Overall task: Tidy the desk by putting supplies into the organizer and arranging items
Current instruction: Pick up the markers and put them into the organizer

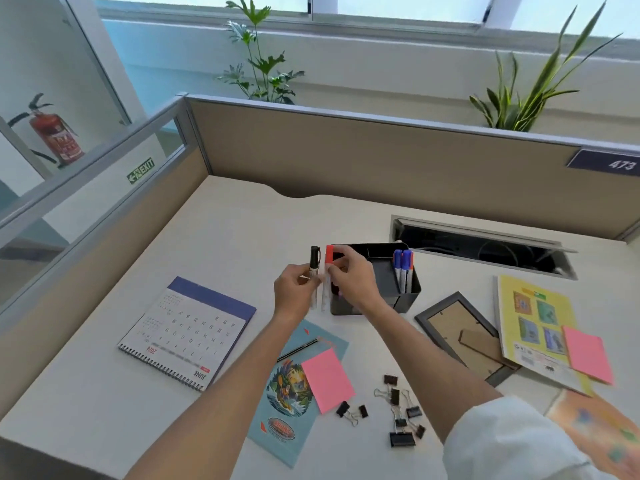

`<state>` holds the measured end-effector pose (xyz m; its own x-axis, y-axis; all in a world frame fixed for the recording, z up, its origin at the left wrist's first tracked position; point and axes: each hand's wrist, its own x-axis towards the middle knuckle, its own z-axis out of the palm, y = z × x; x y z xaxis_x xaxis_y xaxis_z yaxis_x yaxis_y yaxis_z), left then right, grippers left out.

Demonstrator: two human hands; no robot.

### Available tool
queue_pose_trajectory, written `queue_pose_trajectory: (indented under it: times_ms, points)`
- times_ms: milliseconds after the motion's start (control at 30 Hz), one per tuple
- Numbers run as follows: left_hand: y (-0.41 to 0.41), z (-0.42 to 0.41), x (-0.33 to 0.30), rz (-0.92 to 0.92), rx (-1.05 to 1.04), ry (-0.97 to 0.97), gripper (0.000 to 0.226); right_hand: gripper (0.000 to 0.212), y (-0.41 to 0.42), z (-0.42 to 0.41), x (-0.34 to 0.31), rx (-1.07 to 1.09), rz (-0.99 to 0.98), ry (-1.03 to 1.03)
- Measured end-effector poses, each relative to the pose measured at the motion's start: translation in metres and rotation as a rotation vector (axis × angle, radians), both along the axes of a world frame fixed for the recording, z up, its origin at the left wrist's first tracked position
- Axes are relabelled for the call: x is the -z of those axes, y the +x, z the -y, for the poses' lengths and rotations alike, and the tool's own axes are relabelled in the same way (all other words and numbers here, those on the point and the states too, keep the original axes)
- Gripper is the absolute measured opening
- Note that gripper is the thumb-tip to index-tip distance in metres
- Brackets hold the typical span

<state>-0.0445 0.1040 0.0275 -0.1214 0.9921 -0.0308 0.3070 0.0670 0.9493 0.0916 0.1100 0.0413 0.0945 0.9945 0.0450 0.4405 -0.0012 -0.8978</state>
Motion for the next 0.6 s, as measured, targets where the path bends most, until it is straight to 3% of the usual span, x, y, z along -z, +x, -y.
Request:
queue_pose_trajectory:
  times_ms: [133,300,600]
  points:
    - [0.038,-0.006,-0.012,0.005,0.001,-0.006,0.015,0.044,0.056,0.004,-0.019,0.182,0.067,0.088]
    - [0.088,-0.01,-0.023,-0.021,0.08,0.008,0.011,0.037,0.122,0.009,-0.028,0.395,0.167,0.111]
    - [0.148,-0.018,-0.021,-0.175,0.169,0.042,0.007,0.04,0.163,0.013,-0.009,0.365,0.333,0.085]
